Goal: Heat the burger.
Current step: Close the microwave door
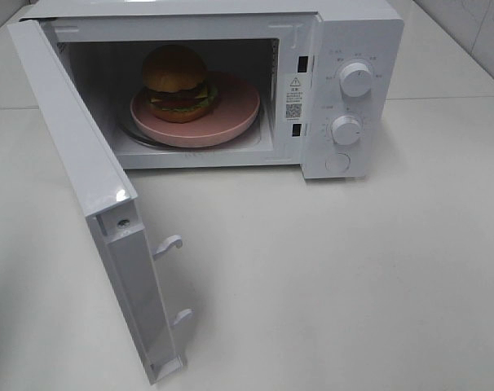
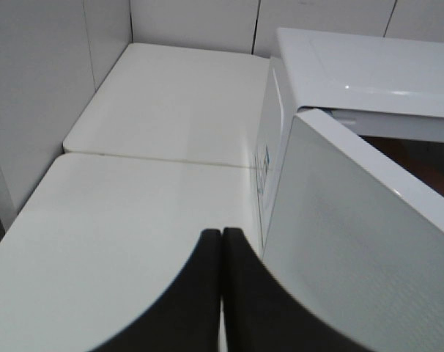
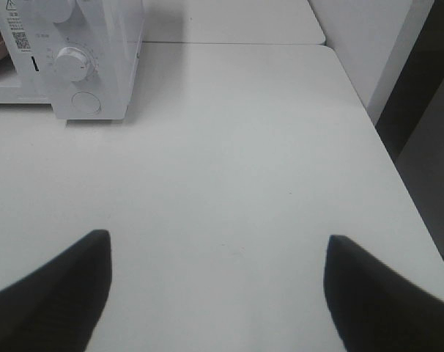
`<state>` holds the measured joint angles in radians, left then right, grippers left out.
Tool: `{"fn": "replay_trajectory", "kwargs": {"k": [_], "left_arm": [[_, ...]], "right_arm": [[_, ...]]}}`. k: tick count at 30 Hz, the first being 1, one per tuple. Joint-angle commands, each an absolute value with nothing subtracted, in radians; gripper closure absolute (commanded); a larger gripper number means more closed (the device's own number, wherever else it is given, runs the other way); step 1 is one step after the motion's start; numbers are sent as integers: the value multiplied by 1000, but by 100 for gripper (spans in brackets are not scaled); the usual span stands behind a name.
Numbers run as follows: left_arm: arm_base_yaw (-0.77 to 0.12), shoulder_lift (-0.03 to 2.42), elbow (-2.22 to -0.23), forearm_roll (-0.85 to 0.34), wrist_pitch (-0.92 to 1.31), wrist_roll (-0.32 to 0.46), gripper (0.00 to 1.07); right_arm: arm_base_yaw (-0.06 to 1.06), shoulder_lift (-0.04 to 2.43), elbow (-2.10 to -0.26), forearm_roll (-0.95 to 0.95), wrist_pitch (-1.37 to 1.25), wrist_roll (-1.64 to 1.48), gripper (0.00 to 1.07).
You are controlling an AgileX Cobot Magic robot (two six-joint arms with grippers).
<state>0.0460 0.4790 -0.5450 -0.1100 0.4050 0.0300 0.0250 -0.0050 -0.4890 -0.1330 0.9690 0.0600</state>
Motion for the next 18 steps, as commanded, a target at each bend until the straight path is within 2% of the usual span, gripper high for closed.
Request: {"fn": "replay_trajectory", "kwargs": {"k": [1,6,7,8,12,14,17,18], "left_arm": [[44,509,-501,-107,275,39,107],[44,594,-335,-120,-63,40,107],[44,594,-335,-120,-63,40,107],[44,627,-289,-120,-173,39,107],[44,678,-229,-115,-314,19,107],[44,750,-182,-29,-446,-37,107],[44,771,-177,12,-467,-57,107],[44,811,-177,98,-513,-90,107]], "right_arm": [[22,-34,-488,-126,962,56,31],[22,-34,-488,-126,962,56,31],[22,-34,-488,-126,962,56,31],[22,-34,-488,-126,962,56,31],[22,-34,-488,-126,962,56,31],[22,-34,-488,-126,962,56,31],[22,-34,-488,-126,962,56,31],[22,-34,-488,-126,962,56,31]]}}
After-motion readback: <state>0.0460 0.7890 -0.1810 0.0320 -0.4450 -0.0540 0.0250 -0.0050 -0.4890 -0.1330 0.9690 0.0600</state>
